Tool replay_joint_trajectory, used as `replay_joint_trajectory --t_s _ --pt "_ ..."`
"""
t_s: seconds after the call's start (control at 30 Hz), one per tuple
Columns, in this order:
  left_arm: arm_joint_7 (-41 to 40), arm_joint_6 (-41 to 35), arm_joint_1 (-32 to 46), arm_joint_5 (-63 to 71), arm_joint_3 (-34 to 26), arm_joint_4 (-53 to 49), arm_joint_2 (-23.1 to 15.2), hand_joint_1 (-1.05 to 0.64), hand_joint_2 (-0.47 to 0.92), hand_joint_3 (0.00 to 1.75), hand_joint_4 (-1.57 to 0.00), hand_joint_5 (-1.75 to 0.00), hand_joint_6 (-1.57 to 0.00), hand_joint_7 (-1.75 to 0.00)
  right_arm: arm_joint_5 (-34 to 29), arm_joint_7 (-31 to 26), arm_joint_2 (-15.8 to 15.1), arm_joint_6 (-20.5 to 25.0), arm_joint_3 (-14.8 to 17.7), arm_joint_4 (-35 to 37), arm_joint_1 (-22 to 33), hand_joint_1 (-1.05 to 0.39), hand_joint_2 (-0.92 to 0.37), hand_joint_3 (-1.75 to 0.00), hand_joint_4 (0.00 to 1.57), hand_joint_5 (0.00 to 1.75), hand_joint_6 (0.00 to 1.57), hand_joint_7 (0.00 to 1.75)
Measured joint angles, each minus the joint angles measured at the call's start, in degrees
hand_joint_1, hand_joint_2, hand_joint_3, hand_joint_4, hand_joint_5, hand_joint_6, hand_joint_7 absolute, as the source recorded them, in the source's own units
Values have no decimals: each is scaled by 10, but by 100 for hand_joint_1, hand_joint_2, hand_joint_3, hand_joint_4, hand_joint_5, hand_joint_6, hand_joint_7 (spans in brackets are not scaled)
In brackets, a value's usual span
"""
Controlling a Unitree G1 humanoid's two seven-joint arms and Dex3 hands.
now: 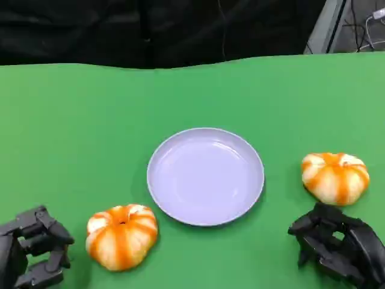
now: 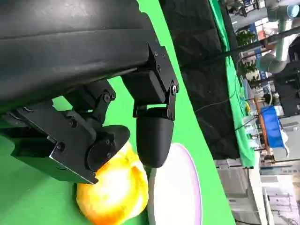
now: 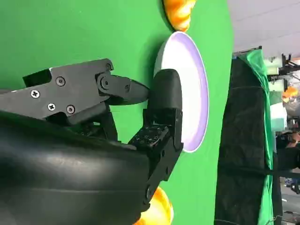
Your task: Grasp the bread from the table and place it into the plate.
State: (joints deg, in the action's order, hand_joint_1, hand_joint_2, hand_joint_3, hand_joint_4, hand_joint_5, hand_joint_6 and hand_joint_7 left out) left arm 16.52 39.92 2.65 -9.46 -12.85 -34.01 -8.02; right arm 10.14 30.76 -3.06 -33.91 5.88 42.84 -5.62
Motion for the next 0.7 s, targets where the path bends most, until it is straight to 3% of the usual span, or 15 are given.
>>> replay_joint_trajectory --t_s 0.7 --pt "2 -3 0 -1 0 1 0 6 64 98 -97 -155 -96 -125 0 3 0 -1 1 7 0 -23 -92 -47 63 175 76 106"
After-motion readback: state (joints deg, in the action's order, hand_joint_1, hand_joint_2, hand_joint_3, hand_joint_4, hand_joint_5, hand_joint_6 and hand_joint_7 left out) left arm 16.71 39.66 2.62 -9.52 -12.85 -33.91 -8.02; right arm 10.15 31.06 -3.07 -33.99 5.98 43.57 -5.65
